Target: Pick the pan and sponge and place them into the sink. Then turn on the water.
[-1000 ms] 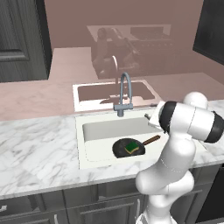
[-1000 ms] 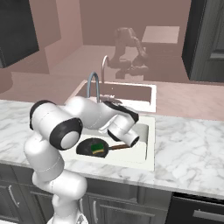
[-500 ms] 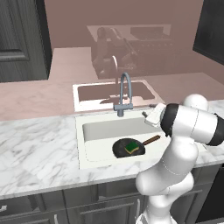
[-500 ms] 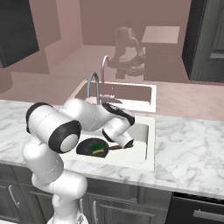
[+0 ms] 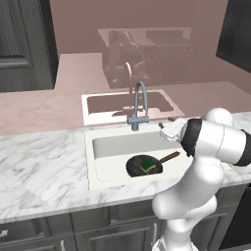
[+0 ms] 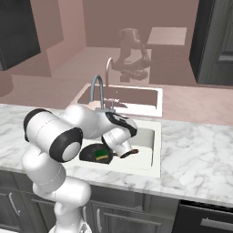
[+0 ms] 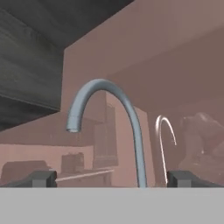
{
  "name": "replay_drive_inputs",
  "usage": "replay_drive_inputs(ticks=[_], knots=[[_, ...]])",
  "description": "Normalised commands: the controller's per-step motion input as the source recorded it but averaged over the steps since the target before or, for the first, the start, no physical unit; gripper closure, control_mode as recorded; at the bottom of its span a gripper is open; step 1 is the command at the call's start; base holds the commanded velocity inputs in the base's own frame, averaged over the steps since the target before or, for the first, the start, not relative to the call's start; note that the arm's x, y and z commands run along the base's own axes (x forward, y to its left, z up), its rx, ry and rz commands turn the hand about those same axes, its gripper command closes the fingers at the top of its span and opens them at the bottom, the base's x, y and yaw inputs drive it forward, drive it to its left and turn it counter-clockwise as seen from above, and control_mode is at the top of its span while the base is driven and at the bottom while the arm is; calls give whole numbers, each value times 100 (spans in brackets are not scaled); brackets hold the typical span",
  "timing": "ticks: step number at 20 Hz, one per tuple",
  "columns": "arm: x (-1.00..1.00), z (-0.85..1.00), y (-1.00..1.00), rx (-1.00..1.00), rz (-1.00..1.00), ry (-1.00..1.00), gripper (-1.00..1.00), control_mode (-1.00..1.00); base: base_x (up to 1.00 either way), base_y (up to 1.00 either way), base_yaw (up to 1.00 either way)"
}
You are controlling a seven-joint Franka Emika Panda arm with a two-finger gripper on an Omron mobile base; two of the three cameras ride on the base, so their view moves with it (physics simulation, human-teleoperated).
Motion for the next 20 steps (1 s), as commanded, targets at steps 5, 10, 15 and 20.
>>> replay_drive_inputs(ticks=[5, 10, 15, 20], knots=[[13, 0, 0, 10, -12, 0, -100, -100, 0, 0, 0], [15, 0, 0, 8, -11, 0, -100, -100, 0, 0, 0], [20, 0, -3, 4, -6, 0, -100, -100, 0, 0, 0], [22, 4, -11, 2, -3, 0, -100, -100, 0, 0, 0]])
